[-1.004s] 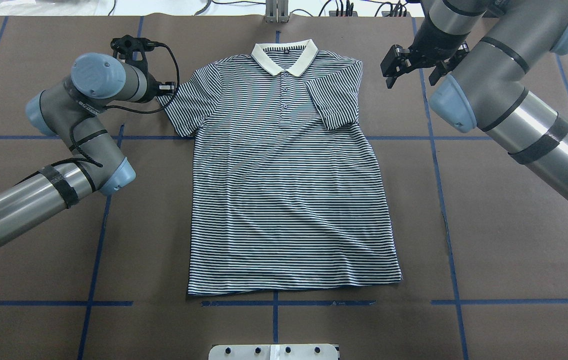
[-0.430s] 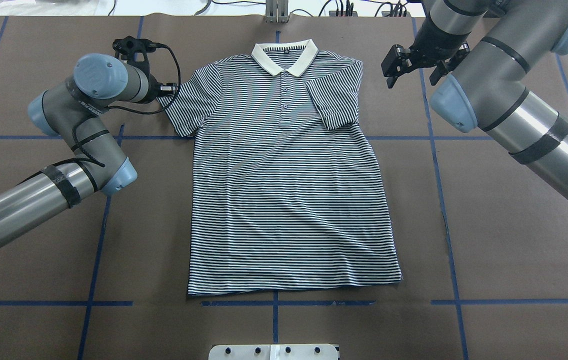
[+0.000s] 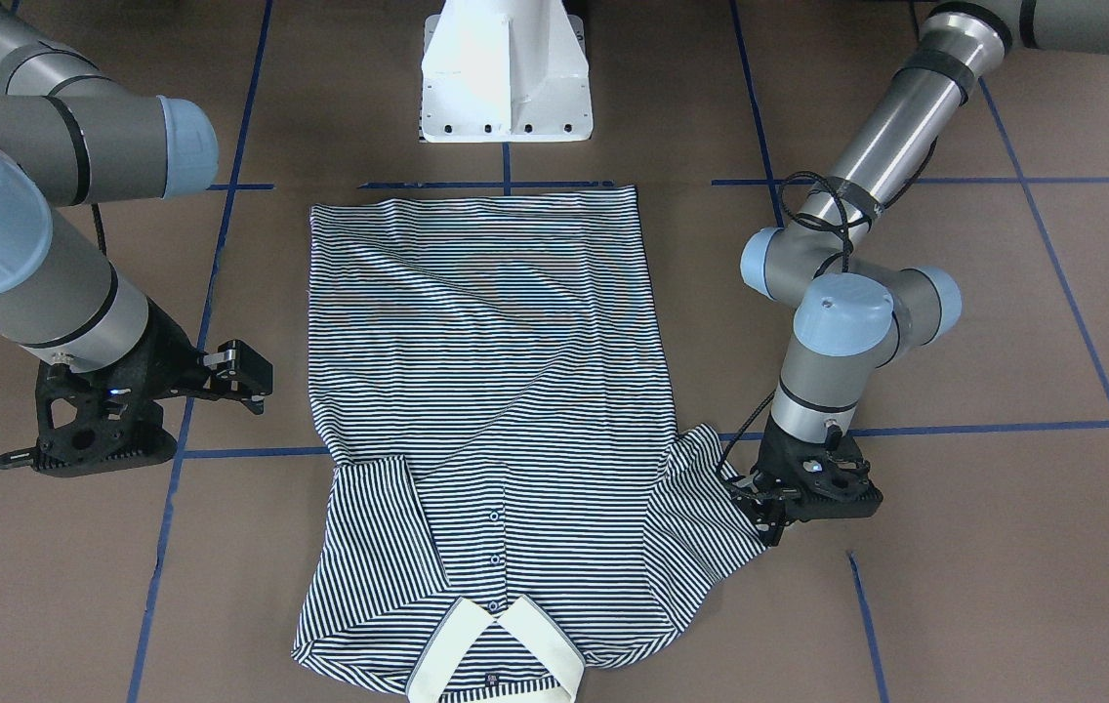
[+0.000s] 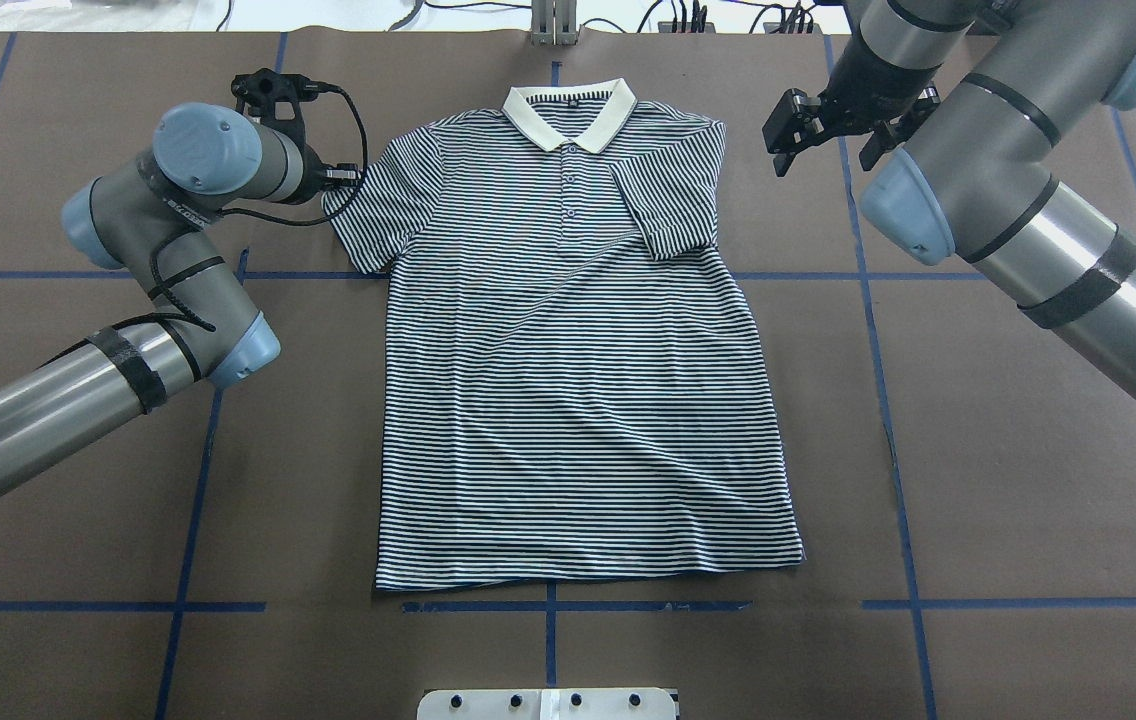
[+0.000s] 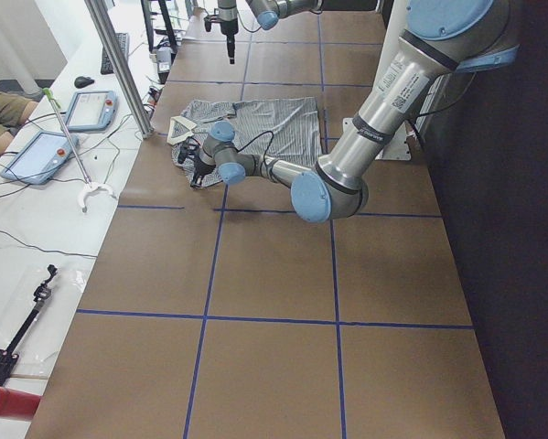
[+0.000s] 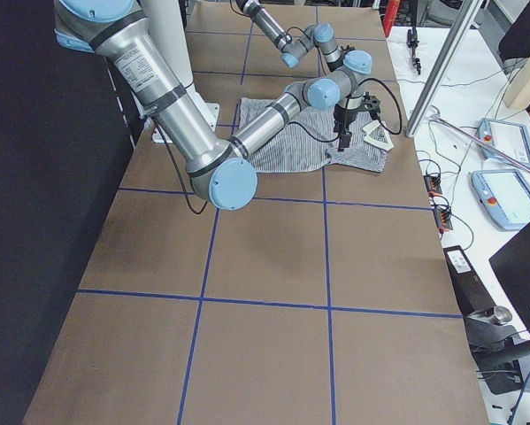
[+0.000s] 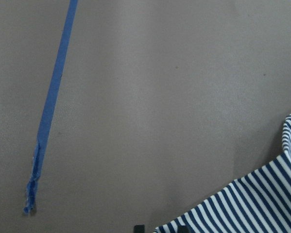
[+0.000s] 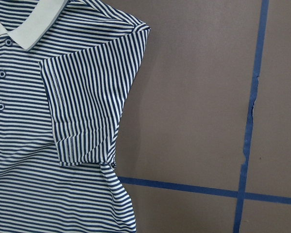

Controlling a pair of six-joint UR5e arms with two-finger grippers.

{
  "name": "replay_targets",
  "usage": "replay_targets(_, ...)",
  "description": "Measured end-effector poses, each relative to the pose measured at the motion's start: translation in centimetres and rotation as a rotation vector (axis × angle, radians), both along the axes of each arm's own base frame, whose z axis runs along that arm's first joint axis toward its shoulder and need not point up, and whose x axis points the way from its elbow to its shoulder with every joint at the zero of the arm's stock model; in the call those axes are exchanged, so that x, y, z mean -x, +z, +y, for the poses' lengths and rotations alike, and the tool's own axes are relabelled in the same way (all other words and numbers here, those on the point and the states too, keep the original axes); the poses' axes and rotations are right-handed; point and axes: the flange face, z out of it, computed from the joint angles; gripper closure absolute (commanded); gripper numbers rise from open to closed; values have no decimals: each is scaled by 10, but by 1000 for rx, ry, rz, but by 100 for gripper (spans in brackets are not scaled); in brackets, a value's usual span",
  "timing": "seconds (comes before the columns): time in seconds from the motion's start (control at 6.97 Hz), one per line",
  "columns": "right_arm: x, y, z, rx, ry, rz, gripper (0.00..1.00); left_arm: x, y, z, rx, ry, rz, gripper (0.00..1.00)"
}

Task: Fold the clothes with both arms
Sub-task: 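Raise the right gripper off the folded sleeve while the left arm moves in, then fold the sleeve nearest the left gripper inward toward the shirt center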

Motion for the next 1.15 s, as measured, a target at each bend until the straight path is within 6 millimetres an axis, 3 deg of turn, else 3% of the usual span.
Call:
replay_targets(0.29,-1,1,0,2,0,1,0,-7,-30,-5,27,16,-2,100)
replay_targets(0.72,-1,3,0,3,1,1,0,-26,-116,-8,102,-11,71,100)
replay_targets(1.15,-4,8,0,3,-1,5,0,-103,-175,14,195,-21,156,100)
